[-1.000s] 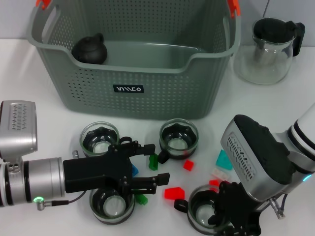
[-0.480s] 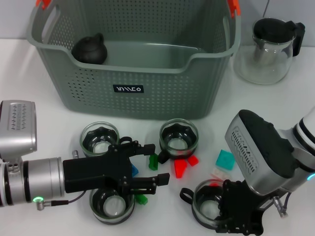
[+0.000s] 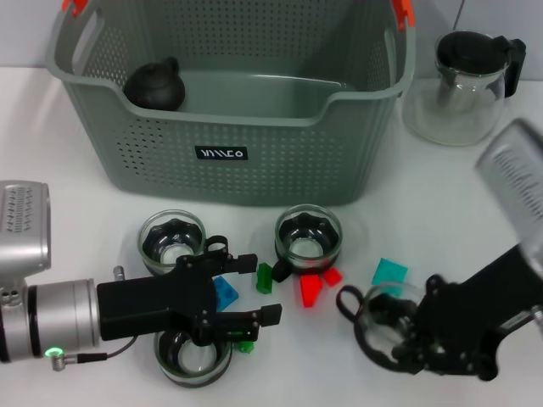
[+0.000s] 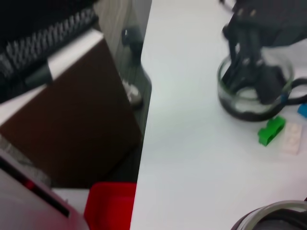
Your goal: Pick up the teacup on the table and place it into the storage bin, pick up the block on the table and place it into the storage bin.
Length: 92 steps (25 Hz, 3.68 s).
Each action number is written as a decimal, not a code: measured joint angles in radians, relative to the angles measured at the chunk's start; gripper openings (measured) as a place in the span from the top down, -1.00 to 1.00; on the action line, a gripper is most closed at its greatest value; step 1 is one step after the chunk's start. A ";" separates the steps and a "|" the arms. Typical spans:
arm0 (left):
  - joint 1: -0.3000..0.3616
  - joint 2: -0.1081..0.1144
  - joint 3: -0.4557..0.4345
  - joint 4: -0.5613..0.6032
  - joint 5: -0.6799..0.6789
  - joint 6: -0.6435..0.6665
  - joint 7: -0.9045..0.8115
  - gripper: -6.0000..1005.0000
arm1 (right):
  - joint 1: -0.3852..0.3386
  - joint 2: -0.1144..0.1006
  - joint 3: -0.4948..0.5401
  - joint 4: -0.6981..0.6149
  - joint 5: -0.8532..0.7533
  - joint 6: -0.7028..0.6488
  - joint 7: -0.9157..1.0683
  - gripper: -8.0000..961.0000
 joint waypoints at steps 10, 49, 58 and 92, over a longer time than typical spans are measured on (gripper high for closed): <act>0.003 0.007 -0.001 0.002 0.000 -0.007 0.015 -0.74 | 0.003 -0.042 0.215 -0.120 0.214 -0.123 0.062 0.85; -0.031 0.009 -0.002 -0.007 -0.004 -0.013 0.010 -0.74 | 0.576 -0.089 0.195 0.669 -0.002 0.904 0.134 0.85; -0.034 0.009 -0.001 -0.007 -0.010 -0.013 0.010 -0.74 | 0.572 -0.078 0.185 0.681 -0.041 0.955 0.147 0.86; -0.024 0.011 -0.014 -0.007 -0.016 -0.006 0.010 -0.74 | 0.210 -0.043 0.205 0.032 0.298 0.224 0.033 -0.50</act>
